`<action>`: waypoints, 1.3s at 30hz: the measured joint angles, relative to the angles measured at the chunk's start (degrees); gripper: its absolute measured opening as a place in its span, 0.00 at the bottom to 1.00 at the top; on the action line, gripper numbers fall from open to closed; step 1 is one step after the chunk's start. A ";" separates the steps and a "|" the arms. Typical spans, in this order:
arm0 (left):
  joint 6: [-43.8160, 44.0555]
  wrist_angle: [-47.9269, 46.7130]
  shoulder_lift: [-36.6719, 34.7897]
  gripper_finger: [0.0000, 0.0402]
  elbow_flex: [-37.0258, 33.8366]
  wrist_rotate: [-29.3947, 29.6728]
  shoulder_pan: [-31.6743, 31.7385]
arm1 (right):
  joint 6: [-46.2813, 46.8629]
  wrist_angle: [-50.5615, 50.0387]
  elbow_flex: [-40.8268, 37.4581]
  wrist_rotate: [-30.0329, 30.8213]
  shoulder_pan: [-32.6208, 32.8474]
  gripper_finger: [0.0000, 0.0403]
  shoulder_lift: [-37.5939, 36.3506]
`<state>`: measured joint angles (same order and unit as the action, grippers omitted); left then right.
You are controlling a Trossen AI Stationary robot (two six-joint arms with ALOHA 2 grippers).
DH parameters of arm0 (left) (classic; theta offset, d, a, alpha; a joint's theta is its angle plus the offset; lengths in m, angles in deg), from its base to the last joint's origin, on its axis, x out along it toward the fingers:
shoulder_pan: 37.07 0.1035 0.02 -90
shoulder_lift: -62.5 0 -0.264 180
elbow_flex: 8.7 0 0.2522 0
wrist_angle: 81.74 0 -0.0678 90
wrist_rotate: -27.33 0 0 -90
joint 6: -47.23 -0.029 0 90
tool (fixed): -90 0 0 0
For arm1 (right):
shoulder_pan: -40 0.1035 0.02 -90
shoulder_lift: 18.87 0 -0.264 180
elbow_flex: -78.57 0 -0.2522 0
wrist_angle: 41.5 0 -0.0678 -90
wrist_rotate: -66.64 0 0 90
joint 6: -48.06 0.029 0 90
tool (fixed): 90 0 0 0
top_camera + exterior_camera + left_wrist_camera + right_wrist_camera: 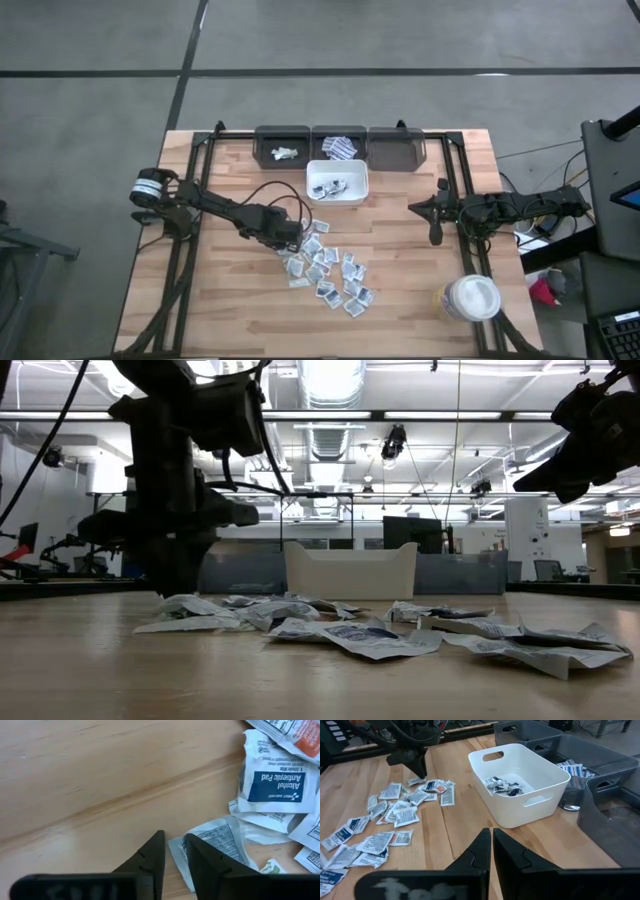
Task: Pick & Place First Aid Supplies
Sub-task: Put the blue alcohol pad into the white bin
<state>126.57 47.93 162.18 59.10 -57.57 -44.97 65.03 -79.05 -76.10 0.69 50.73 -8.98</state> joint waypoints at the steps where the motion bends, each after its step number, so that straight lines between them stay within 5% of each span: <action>1: 0.02 -0.11 0.41 0.18 -0.02 0.00 -0.11 | 0.00 0.00 0.00 -0.01 0.01 0.04 0.00; 10: 2.12 2.86 4.55 0.01 -0.02 0.38 -3.17 | 0.00 0.00 0.00 -0.01 -0.01 0.04 0.00; 23: -0.20 7.95 4.00 0.00 0.44 1.25 -5.71 | 0.00 0.02 0.00 0.00 0.01 0.04 0.00; 39: -2.99 0.77 -8.47 0.00 -0.15 11.08 -5.82 | -0.02 0.02 0.00 -0.01 -0.01 0.04 0.04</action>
<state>123.58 48.70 153.72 58.95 -46.49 -50.78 65.01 -79.03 -76.11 0.68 50.72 -8.93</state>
